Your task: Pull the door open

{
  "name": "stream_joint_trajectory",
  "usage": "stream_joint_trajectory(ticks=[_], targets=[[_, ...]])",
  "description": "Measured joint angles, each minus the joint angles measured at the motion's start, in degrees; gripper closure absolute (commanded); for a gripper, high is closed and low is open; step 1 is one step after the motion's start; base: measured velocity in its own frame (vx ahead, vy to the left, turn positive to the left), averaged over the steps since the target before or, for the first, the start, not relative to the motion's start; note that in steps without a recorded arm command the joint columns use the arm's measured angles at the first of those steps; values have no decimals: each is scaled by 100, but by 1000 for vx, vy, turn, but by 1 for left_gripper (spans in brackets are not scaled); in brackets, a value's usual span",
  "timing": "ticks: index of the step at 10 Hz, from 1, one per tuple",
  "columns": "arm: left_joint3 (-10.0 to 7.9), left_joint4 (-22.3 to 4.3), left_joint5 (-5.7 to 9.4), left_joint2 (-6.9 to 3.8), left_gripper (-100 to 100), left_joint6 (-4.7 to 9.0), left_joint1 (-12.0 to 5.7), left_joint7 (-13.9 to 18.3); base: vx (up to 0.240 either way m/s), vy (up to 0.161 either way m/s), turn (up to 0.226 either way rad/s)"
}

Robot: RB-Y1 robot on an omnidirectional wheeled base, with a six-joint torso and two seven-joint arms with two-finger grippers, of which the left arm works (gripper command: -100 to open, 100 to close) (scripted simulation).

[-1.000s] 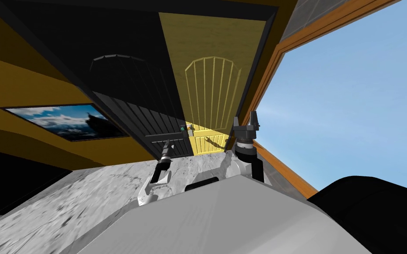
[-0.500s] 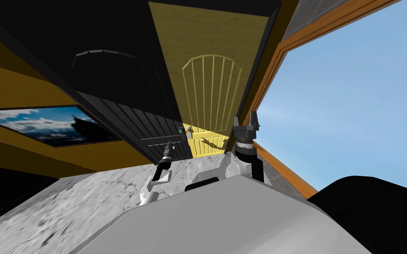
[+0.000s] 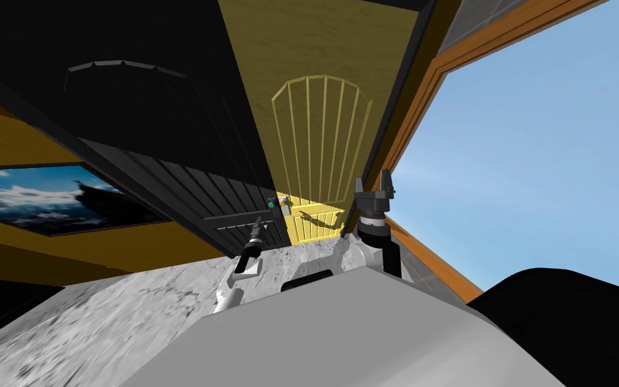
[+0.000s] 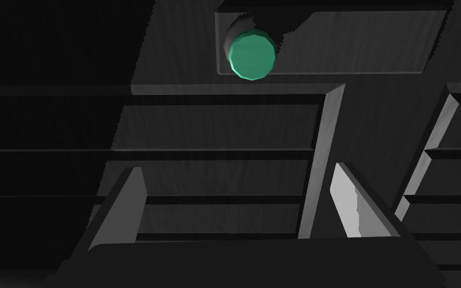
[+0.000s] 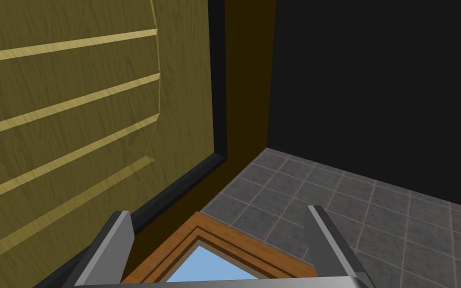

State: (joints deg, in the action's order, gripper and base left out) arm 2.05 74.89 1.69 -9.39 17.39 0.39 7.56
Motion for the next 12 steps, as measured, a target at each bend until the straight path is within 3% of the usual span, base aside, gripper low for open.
stream_joint_trajectory(ticks=[3, 4, 6, 8, 10, 12], targets=[[12, -185, 14, -8, -100, -25, -89, 13, 56, 3, 18], [-87, -157, 27, -35, -100, -66, -16, -3, -127, 45, 68], [-238, -257, 111, -300, -100, 17, 157, 103, -96, 61, 53], [-432, -452, 166, -440, -100, 78, 205, 146, -60, 29, 30], [-639, -809, 233, -621, -100, 188, 135, 193, 3, 2, -2], [-754, -746, 284, -757, -100, 149, 258, 248, 75, -24, -84]])
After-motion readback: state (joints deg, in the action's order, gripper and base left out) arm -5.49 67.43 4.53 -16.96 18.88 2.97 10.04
